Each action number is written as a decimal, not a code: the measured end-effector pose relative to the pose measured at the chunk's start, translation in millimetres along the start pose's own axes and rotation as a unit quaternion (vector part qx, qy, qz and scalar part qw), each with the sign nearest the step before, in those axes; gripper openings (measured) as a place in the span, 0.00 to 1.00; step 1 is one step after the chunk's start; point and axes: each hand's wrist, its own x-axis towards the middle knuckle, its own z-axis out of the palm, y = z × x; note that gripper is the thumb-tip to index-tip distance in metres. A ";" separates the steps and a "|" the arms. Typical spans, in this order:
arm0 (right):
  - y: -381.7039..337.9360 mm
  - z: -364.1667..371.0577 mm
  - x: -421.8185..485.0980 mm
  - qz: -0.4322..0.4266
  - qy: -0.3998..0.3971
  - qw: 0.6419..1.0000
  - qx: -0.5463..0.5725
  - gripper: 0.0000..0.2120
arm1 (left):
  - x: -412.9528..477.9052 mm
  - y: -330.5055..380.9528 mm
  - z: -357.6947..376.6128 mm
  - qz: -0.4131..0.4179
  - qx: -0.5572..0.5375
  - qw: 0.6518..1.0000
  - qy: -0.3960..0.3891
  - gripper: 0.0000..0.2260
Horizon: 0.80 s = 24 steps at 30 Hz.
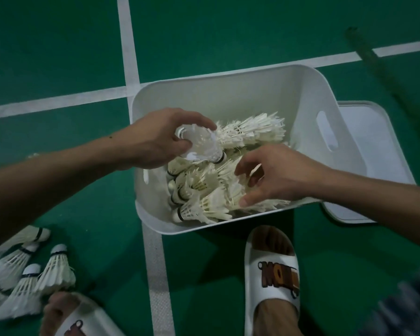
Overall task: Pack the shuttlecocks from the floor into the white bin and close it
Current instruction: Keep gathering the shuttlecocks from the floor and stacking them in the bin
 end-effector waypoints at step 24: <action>-1.7 -29.2 2.5 -0.042 0.101 0.988 0.113 0.32 | 16.2 3.7 9.8 0.020 0.026 0.998 -0.051 0.22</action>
